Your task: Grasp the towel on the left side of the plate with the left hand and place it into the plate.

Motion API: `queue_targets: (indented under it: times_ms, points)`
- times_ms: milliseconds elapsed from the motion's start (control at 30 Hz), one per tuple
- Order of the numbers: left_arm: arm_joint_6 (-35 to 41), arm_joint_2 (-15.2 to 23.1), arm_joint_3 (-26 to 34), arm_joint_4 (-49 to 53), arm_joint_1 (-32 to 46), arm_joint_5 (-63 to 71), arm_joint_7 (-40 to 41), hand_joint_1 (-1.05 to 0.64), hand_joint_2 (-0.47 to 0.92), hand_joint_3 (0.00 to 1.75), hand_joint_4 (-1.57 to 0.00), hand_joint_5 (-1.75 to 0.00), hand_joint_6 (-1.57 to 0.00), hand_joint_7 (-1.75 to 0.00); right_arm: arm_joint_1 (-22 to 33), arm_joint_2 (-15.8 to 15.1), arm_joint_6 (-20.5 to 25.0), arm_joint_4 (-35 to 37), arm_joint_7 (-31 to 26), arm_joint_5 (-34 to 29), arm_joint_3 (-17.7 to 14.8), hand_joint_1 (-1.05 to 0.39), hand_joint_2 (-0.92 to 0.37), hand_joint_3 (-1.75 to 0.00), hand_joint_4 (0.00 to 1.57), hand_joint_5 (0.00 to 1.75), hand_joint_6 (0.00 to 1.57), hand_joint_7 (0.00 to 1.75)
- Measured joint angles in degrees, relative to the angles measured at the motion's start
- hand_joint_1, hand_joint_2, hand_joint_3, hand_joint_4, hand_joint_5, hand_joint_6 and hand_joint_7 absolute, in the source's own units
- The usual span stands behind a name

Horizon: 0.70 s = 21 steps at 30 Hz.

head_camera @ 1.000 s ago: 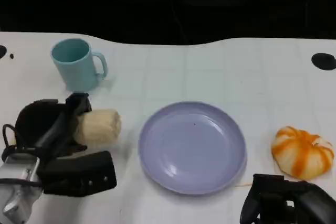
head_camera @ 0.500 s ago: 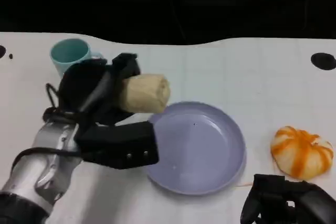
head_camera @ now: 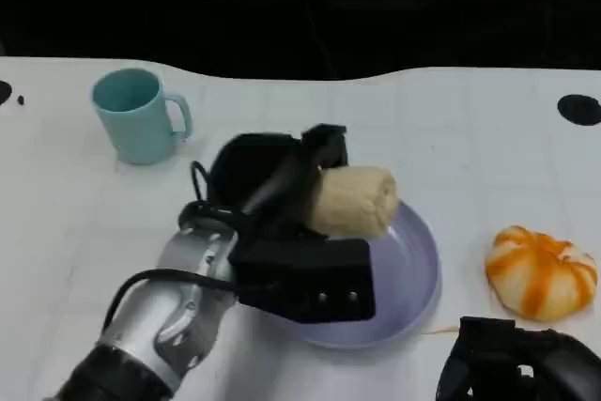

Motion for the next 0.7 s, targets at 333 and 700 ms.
queue_targets:
  times_ms: [333,700]
  points:
    - [0.4,-3.3,-2.8,6.0,-1.5,-0.2,-0.5,-0.23,0.71,0.65,-0.78,-1.69,-0.81,-0.92,0.1,0.0,-0.2,-0.2,0.1,0.5,0.0,-0.03,-0.65,-1.04,0.73,1.75,0.63,1.48]
    - [1.1,-0.7,-4.6,3.1,-2.2,-0.1,-13.0,-0.74,0.92,0.17,-0.22,-0.20,-0.18,0.00,0.1,0.0,-1.3,0.0,0.1,0.0,0.2,-0.04,-0.62,-1.09,0.74,1.75,0.64,1.47]
